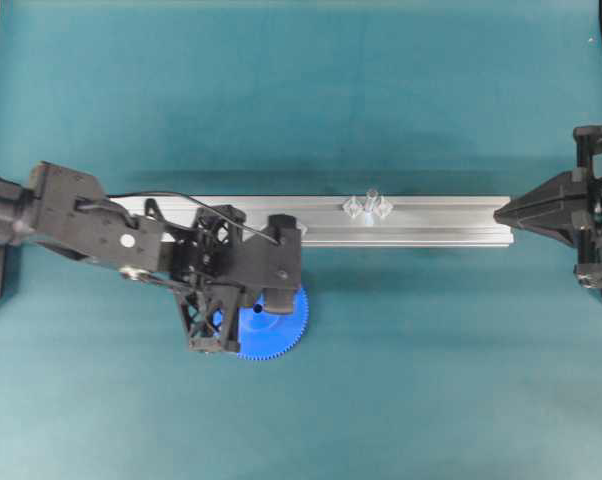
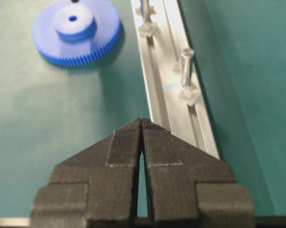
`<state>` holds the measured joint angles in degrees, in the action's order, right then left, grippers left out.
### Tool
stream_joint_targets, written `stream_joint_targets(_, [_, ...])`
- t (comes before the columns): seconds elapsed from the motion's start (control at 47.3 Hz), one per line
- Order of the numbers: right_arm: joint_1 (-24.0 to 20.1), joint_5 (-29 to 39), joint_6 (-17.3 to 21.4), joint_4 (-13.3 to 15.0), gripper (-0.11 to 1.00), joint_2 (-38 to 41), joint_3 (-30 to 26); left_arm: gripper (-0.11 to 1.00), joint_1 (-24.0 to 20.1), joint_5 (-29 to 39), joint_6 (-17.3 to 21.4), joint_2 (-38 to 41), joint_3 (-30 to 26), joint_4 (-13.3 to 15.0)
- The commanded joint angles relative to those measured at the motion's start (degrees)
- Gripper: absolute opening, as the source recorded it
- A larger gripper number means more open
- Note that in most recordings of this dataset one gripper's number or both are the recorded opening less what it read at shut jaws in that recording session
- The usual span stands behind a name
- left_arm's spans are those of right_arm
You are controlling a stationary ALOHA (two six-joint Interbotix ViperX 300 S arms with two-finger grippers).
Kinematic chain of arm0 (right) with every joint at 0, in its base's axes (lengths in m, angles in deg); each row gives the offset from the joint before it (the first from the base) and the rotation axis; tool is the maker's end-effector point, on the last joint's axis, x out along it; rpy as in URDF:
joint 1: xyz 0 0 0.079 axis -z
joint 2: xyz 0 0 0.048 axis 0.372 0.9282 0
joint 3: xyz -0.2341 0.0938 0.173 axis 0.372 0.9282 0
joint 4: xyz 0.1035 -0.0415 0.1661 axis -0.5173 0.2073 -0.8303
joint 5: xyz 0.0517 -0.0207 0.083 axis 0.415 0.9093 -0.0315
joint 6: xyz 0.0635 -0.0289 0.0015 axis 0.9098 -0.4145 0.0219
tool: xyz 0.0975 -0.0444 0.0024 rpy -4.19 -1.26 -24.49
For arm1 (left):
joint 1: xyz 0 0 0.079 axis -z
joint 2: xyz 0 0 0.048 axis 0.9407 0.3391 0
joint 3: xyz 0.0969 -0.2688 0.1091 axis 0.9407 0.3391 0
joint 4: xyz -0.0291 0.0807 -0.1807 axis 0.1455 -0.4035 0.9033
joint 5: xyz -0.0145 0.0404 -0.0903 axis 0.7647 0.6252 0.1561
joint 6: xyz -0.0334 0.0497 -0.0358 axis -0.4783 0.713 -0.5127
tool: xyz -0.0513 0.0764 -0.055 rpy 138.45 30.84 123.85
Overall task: Find the location of the shaft and insert the large gear.
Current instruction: 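Position the left gripper above the blue gear's hub, then lower the left gripper and close its fingers on the gear hub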
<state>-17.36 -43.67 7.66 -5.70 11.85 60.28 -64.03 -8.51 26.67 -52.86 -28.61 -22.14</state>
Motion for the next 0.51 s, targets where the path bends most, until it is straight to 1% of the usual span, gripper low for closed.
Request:
stream_joint_targets(0.0, [0.4, -0.2, 0.5, -0.1, 0.01, 0.4, -0.5, 0.01, 0.4, 0.4, 0.2, -0.6, -1.9, -0.2])
stream_joint_targets(0.148, [0.4, -0.2, 0.5, -0.1, 0.01, 0.4, -0.4, 0.01, 0.4, 1.5, 0.2, 0.1, -2.9, -0.2])
stream_joint_targets(0.402, [0.4, -0.2, 0.5, -0.1, 0.01, 0.4, 0.3, 0.01, 1.0, 3.0, 2.6, 1.0, -4.2, -0.1])
stream_joint_targets(0.486, [0.4, -0.2, 0.5, -0.1, 0.01, 0.4, 0.4, 0.01, 1.1, 3.1, 2.8, 1.1, -4.4, -0.2])
